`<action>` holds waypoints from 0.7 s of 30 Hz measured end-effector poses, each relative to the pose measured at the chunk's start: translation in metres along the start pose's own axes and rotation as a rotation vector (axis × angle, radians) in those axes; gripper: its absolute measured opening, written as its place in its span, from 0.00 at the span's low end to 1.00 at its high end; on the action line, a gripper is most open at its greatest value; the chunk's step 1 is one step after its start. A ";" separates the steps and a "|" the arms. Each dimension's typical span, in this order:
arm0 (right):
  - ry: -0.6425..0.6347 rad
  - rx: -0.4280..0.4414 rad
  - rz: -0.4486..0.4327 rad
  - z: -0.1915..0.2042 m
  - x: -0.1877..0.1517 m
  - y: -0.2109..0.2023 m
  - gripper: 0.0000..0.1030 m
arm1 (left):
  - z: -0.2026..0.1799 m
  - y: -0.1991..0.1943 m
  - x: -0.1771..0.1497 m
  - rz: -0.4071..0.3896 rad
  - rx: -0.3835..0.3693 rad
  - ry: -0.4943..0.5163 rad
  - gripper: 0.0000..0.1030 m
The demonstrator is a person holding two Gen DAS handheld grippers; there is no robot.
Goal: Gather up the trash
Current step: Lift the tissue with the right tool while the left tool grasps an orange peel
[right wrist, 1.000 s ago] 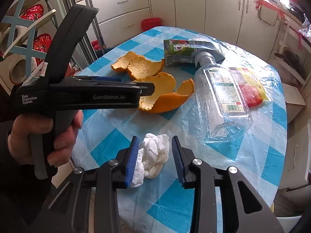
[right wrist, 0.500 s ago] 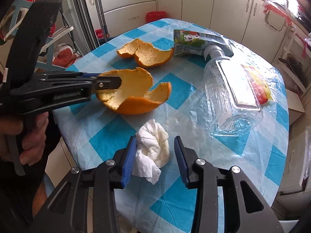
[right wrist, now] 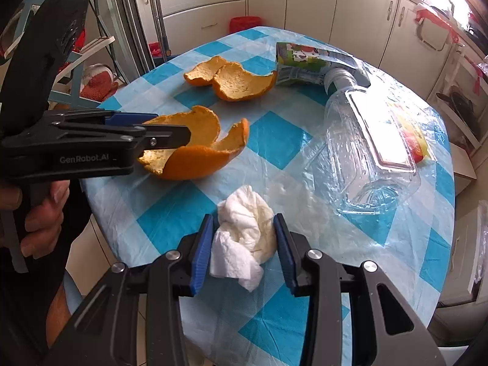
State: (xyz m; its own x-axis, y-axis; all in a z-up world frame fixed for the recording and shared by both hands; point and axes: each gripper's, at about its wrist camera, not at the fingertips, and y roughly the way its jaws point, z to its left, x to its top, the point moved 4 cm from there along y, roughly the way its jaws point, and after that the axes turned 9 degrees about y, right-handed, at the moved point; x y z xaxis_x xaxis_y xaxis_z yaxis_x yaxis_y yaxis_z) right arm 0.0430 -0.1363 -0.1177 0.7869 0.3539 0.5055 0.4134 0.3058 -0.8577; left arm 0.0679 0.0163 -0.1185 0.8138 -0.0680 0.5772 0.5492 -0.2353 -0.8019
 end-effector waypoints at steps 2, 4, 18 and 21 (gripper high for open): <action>-0.012 -0.005 -0.004 0.002 0.001 0.001 0.36 | -0.003 0.001 0.000 -0.004 -0.003 0.013 0.49; -0.013 -0.002 -0.006 0.003 0.002 0.001 0.31 | -0.005 0.003 0.000 -0.004 0.001 0.026 0.34; -0.021 -0.021 -0.008 0.001 0.001 0.001 0.33 | -0.015 0.006 -0.001 -0.001 -0.013 0.068 0.21; -0.021 -0.018 -0.013 0.001 0.001 0.000 0.26 | -0.014 0.003 -0.002 -0.006 -0.031 0.062 0.13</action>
State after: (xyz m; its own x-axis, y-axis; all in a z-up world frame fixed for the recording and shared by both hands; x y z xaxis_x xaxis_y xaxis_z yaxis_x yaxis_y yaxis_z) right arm 0.0435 -0.1350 -0.1165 0.7718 0.3682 0.5185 0.4321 0.2946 -0.8524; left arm 0.0655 0.0020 -0.1195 0.7965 -0.1262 0.5913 0.5471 -0.2656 -0.7938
